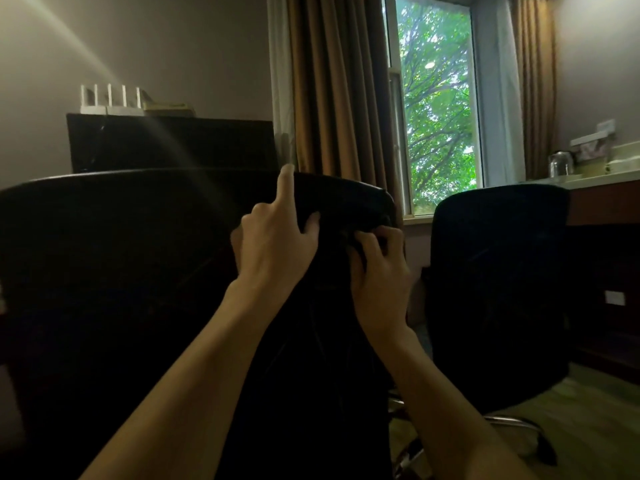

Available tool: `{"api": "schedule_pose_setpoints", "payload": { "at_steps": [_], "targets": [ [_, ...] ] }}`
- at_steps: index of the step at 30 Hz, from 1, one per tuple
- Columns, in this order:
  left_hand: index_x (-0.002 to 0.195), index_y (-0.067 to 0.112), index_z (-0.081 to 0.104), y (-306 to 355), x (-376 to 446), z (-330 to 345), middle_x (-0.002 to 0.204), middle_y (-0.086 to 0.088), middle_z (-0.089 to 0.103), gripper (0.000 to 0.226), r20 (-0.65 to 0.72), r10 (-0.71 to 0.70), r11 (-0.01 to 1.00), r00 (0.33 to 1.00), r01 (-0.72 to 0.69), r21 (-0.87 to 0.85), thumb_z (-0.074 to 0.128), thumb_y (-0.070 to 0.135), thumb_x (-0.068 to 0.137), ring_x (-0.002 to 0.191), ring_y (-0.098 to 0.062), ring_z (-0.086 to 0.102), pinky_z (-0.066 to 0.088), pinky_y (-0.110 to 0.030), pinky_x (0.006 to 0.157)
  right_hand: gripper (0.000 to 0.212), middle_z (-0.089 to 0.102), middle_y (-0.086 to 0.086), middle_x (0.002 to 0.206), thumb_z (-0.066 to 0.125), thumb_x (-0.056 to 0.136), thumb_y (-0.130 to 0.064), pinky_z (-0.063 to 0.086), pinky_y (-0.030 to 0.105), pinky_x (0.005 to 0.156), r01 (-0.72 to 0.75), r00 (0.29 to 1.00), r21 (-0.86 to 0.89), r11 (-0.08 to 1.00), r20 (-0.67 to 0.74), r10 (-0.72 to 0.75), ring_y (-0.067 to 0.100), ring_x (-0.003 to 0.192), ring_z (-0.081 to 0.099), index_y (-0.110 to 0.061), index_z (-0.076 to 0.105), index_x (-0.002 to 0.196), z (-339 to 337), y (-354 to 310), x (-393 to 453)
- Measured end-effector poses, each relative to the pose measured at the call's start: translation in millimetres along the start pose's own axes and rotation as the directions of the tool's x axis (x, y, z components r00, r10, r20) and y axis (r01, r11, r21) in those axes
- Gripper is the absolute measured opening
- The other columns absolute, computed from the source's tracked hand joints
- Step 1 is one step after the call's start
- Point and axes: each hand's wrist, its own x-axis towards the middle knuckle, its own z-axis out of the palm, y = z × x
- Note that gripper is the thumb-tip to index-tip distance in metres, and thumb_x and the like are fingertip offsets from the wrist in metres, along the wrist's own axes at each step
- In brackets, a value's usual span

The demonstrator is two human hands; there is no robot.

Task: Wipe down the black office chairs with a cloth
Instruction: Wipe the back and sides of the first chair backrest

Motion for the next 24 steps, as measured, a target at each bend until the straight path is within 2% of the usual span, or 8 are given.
{"api": "schedule_pose_setpoints", "payload": {
  "at_steps": [2, 4, 6, 10, 12, 15, 19, 24],
  "targets": [
    [0.152, 0.025, 0.025, 4, 5, -2, 0.075, 0.009, 0.05, 0.066, -0.035, -0.057, 0.998, 0.998, 0.057, 0.011, 0.055, 0.044, 0.096, 0.052, 0.001, 0.027, 0.033, -0.022, 0.062, 0.03, 0.053, 0.012, 0.114, 0.047, 0.095, -0.029, 0.049, 0.026, 0.065, -0.008, 1.0, 0.012, 1.0, 0.009, 0.008, 0.025, 0.093, 0.06, -0.007, 0.063, 0.108, 0, 9, -10],
    [0.152, 0.026, 0.027, 8, 5, -4, 0.07, 0.009, 0.056, 0.063, -0.092, -0.047, 0.999, 0.995, 0.046, -0.011, 0.052, 0.043, 0.097, 0.054, -0.004, 0.039, 0.034, -0.026, 0.063, 0.026, 0.053, 0.011, 0.115, 0.054, 0.094, -0.025, 0.048, 0.023, 0.068, -0.038, 0.999, 0.017, 0.999, 0.006, 0.038, 0.022, 0.093, 0.06, -0.008, 0.064, 0.11, 1, 17, -22],
    [0.145, 0.025, 0.039, 10, -3, -1, 0.069, 0.01, 0.062, 0.053, -0.121, 0.036, 0.998, 0.992, -0.042, -0.051, 0.053, 0.04, 0.097, 0.058, -0.002, 0.048, 0.031, -0.019, 0.057, 0.022, 0.055, 0.011, 0.116, 0.062, 0.091, -0.018, 0.043, 0.018, 0.072, -0.083, 0.996, 0.033, 0.996, -0.011, 0.084, 0.019, 0.095, 0.058, -0.007, 0.065, 0.111, 2, 22, -27],
    [0.124, 0.023, 0.059, 12, -24, 19, 0.066, 0.014, 0.059, 0.032, -0.076, 0.149, 0.986, 0.986, -0.154, -0.066, 0.06, 0.034, 0.094, 0.057, 0.004, 0.045, 0.023, -0.005, 0.054, 0.021, 0.056, 0.012, 0.116, 0.064, 0.09, -0.012, 0.036, 0.012, 0.075, -0.152, 0.984, 0.058, 0.987, -0.089, 0.157, 0.012, 0.097, 0.052, -0.006, 0.065, 0.11, -3, 27, -2],
    [0.118, 0.023, 0.06, 8, -31, 26, 0.066, 0.016, 0.055, 0.027, -0.057, 0.129, 0.986, 0.99, -0.134, -0.103, 0.061, 0.034, 0.093, 0.055, 0.004, 0.047, 0.028, -0.007, 0.051, 0.021, 0.055, 0.013, 0.116, 0.063, 0.091, -0.013, 0.038, 0.016, 0.074, -0.148, 0.984, 0.056, 0.987, -0.094, 0.153, 0.01, 0.098, 0.05, -0.005, 0.064, 0.11, -4, 30, 4],
    [0.111, 0.023, 0.061, -2, -44, 36, 0.065, 0.014, 0.056, 0.023, -0.024, 0.061, 0.988, 0.998, -0.064, -0.143, 0.061, 0.038, 0.093, 0.056, -0.002, 0.051, 0.035, -0.017, 0.05, 0.019, 0.054, 0.013, 0.115, 0.061, 0.092, -0.015, 0.044, 0.022, 0.071, -0.096, 0.993, 0.031, 0.995, -0.062, 0.098, 0.019, 0.098, 0.055, -0.004, 0.062, 0.108, 0, 37, -12],
    [0.104, 0.026, 0.062, -14, -73, 47, 0.062, 0.013, 0.056, 0.018, 0.043, 0.013, 0.982, 0.999, -0.004, -0.188, 0.061, 0.039, 0.092, 0.055, -0.002, 0.055, 0.047, -0.027, 0.051, 0.023, 0.052, 0.014, 0.119, 0.057, 0.093, -0.014, 0.045, 0.024, 0.076, -0.134, 0.991, 0.031, 0.99, -0.014, 0.135, 0.026, 0.104, 0.056, -0.005, 0.06, 0.113, 6, 46, -65],
    [0.1, 0.026, 0.061, -26, -121, 67, 0.063, 0.014, 0.058, 0.023, 0.126, -0.029, 0.972, 0.992, 0.057, -0.229, 0.056, 0.046, 0.09, 0.056, -0.003, 0.059, 0.051, -0.029, 0.047, 0.031, 0.045, 0.011, 0.127, 0.058, 0.09, -0.016, 0.051, 0.024, 0.076, -0.178, 0.973, -0.023, 0.984, 0.146, 0.179, 0.023, 0.108, 0.053, -0.01, 0.051, 0.119, 2, 52, -146]
  ]
}}
